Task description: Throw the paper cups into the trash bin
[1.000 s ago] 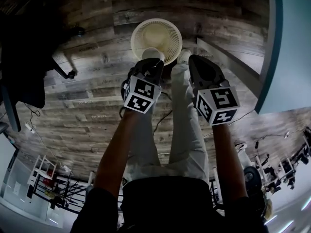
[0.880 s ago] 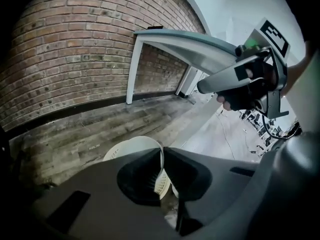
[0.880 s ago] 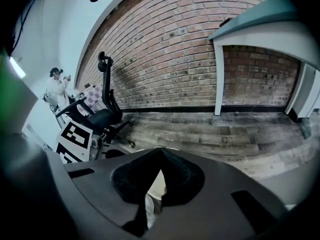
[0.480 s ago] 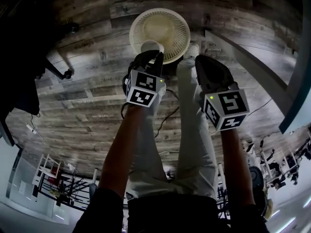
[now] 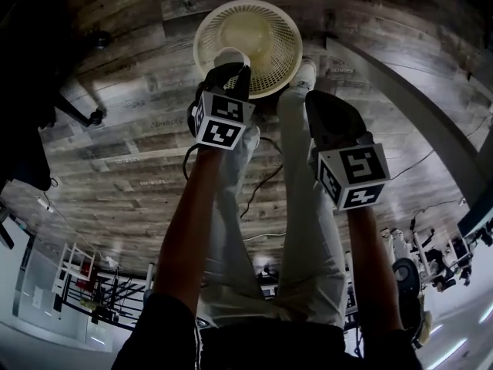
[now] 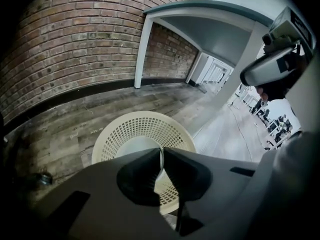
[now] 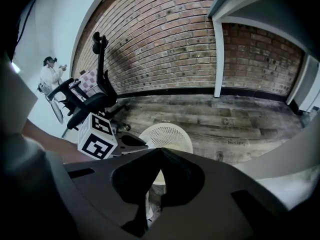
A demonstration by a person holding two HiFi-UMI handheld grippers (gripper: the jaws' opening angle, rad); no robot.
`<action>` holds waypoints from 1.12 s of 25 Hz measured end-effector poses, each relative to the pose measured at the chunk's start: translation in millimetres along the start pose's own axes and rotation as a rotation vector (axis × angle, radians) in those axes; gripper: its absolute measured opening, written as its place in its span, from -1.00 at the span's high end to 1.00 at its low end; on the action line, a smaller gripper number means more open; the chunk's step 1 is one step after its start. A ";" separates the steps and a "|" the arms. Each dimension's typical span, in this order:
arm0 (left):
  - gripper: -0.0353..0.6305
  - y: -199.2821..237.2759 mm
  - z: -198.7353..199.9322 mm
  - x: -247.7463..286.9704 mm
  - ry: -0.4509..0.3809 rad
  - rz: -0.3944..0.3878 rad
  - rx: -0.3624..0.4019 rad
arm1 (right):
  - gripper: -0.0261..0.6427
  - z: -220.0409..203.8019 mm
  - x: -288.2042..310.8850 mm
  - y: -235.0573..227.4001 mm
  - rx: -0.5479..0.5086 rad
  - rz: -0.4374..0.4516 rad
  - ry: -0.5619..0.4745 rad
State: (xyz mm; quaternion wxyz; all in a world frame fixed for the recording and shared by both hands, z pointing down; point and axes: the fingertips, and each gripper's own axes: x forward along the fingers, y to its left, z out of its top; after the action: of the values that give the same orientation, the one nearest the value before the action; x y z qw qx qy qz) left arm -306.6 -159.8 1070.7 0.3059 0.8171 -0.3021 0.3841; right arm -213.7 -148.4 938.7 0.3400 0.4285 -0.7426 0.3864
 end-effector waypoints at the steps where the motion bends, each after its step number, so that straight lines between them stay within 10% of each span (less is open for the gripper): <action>1: 0.81 2.3 -1.3 3.7 0.003 0.005 0.003 | 0.91 -2.4 1.8 0.6 0.001 0.001 0.004; 28: 0.87 -5.1 5.4 -10.2 -0.017 -0.072 -0.052 | 0.91 -6.4 -2.0 15.9 -0.076 -0.002 0.040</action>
State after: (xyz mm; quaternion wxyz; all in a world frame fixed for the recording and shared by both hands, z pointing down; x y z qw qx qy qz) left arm -305.8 -157.9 1058.3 0.3380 0.8224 -0.2851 0.3579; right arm -226.1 -136.8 935.5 0.3711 0.4082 -0.7495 0.3659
